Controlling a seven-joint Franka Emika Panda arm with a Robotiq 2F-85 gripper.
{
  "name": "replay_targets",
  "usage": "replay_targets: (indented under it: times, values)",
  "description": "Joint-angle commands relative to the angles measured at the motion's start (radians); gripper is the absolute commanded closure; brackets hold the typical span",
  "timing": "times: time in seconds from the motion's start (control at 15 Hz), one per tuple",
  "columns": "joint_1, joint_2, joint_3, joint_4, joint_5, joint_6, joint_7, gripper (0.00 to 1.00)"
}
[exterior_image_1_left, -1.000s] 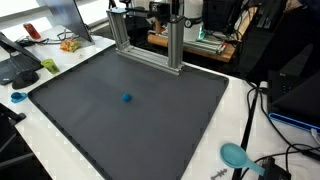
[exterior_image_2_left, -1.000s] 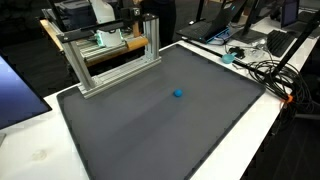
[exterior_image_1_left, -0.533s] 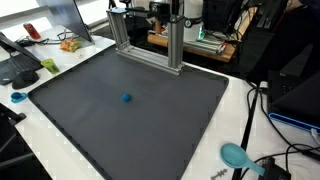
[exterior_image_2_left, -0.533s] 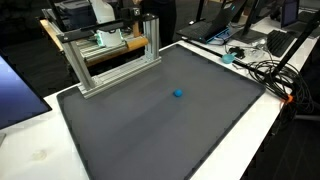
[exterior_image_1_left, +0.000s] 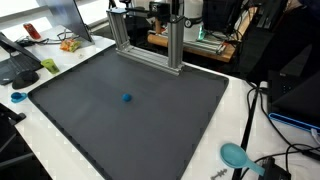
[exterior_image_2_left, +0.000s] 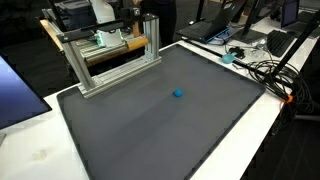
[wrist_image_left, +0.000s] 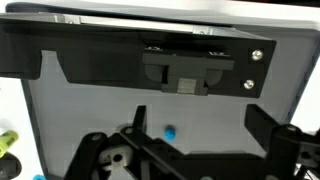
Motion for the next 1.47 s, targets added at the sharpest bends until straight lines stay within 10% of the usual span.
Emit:
replay_targets:
  times: [0.0,1.4]
  values:
    - [0.005,-0.005,0.010,-0.053,0.001,0.055,0.040,0.00]
    - [-0.024,0.031,0.014,-0.156,-0.018,0.166,0.116,0.00]
